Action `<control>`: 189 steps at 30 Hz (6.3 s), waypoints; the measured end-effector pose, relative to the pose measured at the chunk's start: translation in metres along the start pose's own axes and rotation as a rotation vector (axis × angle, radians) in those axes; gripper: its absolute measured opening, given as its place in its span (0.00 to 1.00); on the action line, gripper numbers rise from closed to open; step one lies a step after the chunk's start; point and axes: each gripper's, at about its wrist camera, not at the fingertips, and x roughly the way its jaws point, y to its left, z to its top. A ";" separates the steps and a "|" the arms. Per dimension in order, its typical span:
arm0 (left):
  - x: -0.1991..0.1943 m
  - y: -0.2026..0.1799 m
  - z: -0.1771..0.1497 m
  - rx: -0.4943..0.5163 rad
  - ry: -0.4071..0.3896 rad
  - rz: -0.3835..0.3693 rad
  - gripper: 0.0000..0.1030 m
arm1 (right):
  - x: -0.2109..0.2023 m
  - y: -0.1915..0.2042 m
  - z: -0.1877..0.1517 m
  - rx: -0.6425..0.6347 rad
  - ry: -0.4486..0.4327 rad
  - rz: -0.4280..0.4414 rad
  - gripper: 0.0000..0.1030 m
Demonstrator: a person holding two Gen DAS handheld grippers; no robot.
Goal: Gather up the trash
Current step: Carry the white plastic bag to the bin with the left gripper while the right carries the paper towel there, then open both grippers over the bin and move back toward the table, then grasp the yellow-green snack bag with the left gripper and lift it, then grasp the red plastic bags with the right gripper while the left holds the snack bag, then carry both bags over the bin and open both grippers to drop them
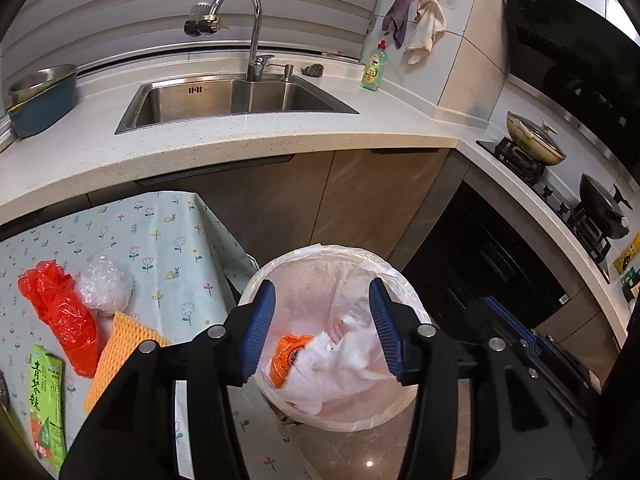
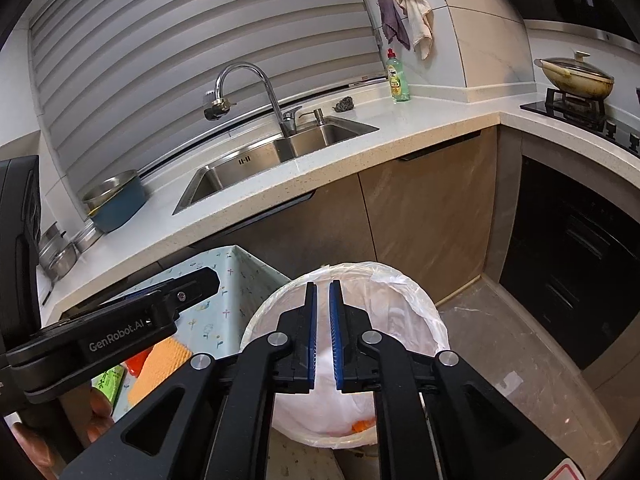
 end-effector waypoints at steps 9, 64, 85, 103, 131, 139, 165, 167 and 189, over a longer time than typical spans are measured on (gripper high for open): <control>-0.025 0.017 -0.008 -0.031 -0.031 0.052 0.47 | -0.024 0.010 -0.001 -0.013 -0.030 0.028 0.21; -0.238 0.308 -0.193 -0.236 0.048 0.563 0.84 | -0.069 0.272 -0.124 -0.257 0.126 0.337 0.46; -0.246 0.310 -0.182 -0.251 0.002 0.407 0.05 | -0.053 0.309 -0.145 -0.305 0.170 0.310 0.46; -0.204 0.291 -0.088 -0.225 -0.111 0.352 0.05 | 0.019 0.287 -0.089 -0.267 0.143 0.209 0.46; -0.121 0.314 -0.059 -0.255 -0.050 0.389 0.05 | 0.152 0.283 -0.109 -0.283 0.332 0.211 0.19; -0.136 0.300 -0.054 -0.247 -0.078 0.394 0.05 | 0.110 0.289 -0.089 -0.274 0.227 0.273 0.13; -0.154 0.126 -0.033 -0.058 -0.130 0.232 0.05 | -0.021 0.149 -0.027 -0.118 0.011 0.178 0.13; -0.150 0.110 -0.034 -0.038 -0.124 0.215 0.05 | -0.027 0.129 -0.026 -0.099 0.002 0.154 0.13; -0.035 -0.015 -0.040 0.092 0.031 0.026 0.06 | -0.041 -0.028 -0.032 0.074 -0.003 -0.053 0.13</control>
